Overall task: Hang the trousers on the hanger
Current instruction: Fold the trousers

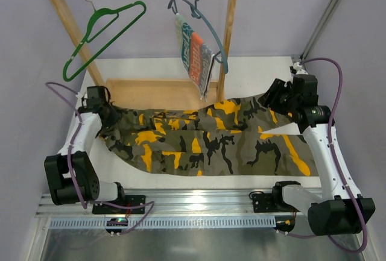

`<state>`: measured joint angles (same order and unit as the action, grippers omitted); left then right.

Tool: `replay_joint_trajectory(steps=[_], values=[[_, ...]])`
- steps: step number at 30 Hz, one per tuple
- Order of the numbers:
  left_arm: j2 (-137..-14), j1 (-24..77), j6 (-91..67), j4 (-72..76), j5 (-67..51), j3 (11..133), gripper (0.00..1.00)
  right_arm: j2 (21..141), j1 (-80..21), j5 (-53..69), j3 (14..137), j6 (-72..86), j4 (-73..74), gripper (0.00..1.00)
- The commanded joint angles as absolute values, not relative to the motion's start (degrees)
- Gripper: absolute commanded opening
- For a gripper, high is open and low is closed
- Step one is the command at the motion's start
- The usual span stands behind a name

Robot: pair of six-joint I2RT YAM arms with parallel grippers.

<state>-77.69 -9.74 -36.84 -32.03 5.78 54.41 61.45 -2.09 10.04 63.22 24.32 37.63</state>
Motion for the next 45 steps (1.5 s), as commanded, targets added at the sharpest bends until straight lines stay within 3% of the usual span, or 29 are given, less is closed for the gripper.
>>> replay_joint_trajectory(steps=[1,5,12,17,34,45], values=[[-79.5,-2.1,-35.7,-27.7,8.0,53.0,0.02,61.6,-2.5,10.0,64.1,25.0,34.8,0.53],[-82.7,4.0,-33.8,-25.2,7.3,51.8,0.13,61.7,-3.7,9.5,63.4,24.7,34.4,0.53],[-80.9,7.3,-32.3,-27.1,7.9,53.1,0.48,61.5,-4.4,9.5,62.1,25.6,33.5,0.53],[-78.2,7.3,-29.6,-34.2,10.7,59.1,0.59,61.4,-4.6,9.6,60.8,25.5,32.3,0.53],[-67.9,4.8,-31.4,-40.4,15.5,57.7,0.63,60.2,-4.6,10.7,59.5,24.3,32.1,0.53],[-60.5,-24.1,-31.3,-42.9,6.3,52.7,0.64,59.9,-4.7,11.8,60.1,25.5,32.3,0.53]])
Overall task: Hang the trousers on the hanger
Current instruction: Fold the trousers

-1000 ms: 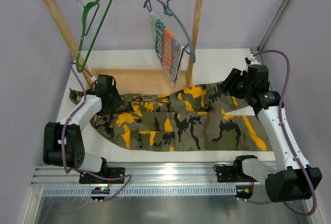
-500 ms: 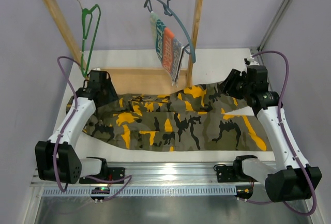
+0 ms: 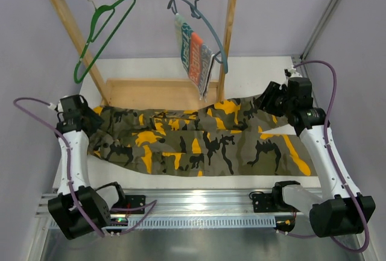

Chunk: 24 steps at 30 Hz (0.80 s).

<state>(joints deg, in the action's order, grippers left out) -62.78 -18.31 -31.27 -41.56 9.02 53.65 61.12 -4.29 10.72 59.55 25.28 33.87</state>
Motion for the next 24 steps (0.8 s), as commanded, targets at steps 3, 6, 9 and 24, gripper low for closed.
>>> replay_joint_trajectory(steps=[3,6,9,24], values=[[-60.8,-33.2,-32.8,-44.5,6.1,51.8,0.64,59.8,-4.7,11.9,60.2,25.5,32.2,0.53],[-63.5,-38.0,-35.8,-45.5,7.7,50.4,0.62,59.7,-4.7,12.0,60.1,25.3,32.3,0.53],[-66.4,-40.0,-38.6,-48.6,12.3,50.9,0.61,59.7,-4.7,11.7,60.1,25.1,32.3,0.53],[-65.1,-42.6,-44.0,-33.5,9.4,38.3,0.63,61.2,-4.7,10.5,61.0,23.3,33.7,0.53]])
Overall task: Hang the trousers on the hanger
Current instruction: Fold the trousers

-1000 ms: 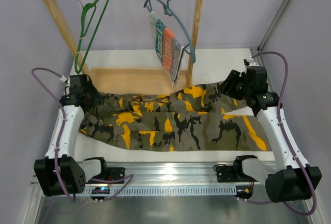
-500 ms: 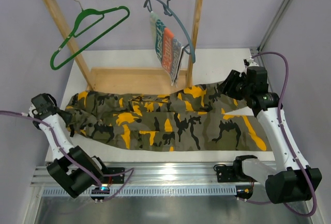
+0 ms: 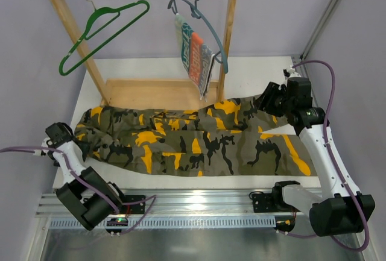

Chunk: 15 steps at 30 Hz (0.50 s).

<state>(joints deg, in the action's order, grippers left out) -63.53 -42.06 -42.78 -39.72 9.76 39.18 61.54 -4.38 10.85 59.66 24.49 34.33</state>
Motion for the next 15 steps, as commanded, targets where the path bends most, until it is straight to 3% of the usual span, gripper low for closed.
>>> replay_joint_trajectory(steps=[1,15], values=[[-67.0,-42.8,-44.6,-33.5,9.8,38.5,0.63,61.2,-4.7,10.4,60.9,23.0,33.8,0.53],[-79.1,-42.7,-45.4,-30.4,10.8,41.7,0.64,62.5,-4.7,9.2,59.7,22.1,33.4,0.53]])
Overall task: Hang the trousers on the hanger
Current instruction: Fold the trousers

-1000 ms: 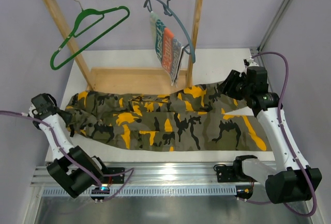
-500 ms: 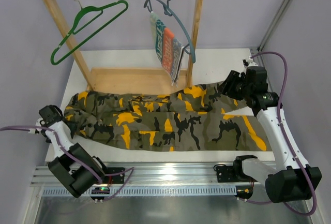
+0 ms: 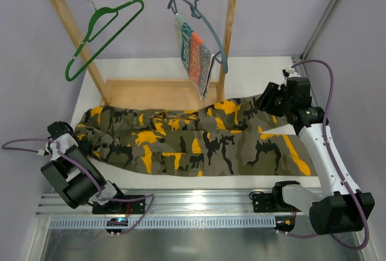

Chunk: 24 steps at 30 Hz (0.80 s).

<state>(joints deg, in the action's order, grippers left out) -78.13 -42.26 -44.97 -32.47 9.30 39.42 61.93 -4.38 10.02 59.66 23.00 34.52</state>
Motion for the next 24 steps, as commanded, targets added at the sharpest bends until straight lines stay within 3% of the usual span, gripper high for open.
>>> replay_joint_trajectory(steps=[1,8,13,21,24], values=[[-79.4,-42.7,-45.4,-30.2,10.8,41.8,0.64,62.7,-4.7,9.1,59.8,22.0,33.3,0.53],[-80.9,-42.6,-44.9,-28.0,9.6,42.1,0.62,62.6,-4.7,9.2,59.4,22.1,33.1,0.53],[-84.9,-42.6,-44.0,-28.9,10.0,43.9,0.52,62.4,-4.7,8.9,59.2,21.7,33.3,0.53],[-85.6,-42.7,-44.2,-31.5,12.2,45.4,0.05,62.6,-4.7,8.6,59.5,21.5,33.7,0.53],[-84.1,-42.6,-44.7,-36.3,16.2,48.0,0.01,62.6,-4.7,7.4,59.5,22.4,34.1,0.53]])
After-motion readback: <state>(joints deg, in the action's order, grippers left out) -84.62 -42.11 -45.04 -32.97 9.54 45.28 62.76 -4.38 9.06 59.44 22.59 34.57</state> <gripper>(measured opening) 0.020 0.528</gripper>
